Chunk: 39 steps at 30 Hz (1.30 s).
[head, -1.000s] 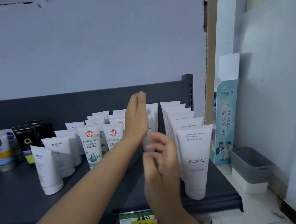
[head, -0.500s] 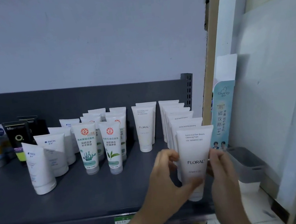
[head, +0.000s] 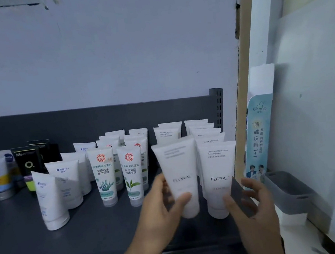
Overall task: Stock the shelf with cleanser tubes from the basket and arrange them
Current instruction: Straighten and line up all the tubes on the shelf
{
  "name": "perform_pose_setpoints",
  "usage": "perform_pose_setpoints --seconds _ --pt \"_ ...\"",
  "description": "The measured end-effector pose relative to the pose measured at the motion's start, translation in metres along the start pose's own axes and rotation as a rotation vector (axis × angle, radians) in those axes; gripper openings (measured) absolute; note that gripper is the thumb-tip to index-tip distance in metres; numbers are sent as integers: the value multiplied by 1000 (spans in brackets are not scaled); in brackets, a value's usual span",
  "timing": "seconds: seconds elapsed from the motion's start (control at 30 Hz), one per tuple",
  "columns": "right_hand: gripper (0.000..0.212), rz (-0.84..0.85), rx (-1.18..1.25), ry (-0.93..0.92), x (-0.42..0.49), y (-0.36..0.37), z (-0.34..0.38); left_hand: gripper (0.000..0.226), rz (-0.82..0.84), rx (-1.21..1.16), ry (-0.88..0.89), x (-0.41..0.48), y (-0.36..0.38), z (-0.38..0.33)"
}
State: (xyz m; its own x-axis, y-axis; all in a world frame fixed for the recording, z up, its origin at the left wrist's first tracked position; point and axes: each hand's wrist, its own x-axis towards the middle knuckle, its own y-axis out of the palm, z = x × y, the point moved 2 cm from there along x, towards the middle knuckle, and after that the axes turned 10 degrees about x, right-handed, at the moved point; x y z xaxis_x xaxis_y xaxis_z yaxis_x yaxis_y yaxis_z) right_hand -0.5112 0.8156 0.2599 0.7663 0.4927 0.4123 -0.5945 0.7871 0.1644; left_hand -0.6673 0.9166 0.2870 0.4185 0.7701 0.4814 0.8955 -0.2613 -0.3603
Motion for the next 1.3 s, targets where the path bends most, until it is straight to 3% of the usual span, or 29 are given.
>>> perform_pose_setpoints --seconds 0.13,0.4,0.93,1.07,1.2,1.3 --pt "76 134 -106 42 7 7 -8 40 14 156 -15 34 -14 14" --pt "93 177 -323 -42 7 15 -23 51 90 379 -89 85 4 49" --pt "78 198 -382 29 16 15 -41 68 150 315 4 88 11 65" --pt "67 211 -400 30 13 13 -36 83 109 353 -11 82 12 71" --pt "55 227 -353 70 12 12 -27 65 -111 376 216 63 7 38" --pt "50 262 -305 112 12 15 -21 44 20 210 295 48 4 13"
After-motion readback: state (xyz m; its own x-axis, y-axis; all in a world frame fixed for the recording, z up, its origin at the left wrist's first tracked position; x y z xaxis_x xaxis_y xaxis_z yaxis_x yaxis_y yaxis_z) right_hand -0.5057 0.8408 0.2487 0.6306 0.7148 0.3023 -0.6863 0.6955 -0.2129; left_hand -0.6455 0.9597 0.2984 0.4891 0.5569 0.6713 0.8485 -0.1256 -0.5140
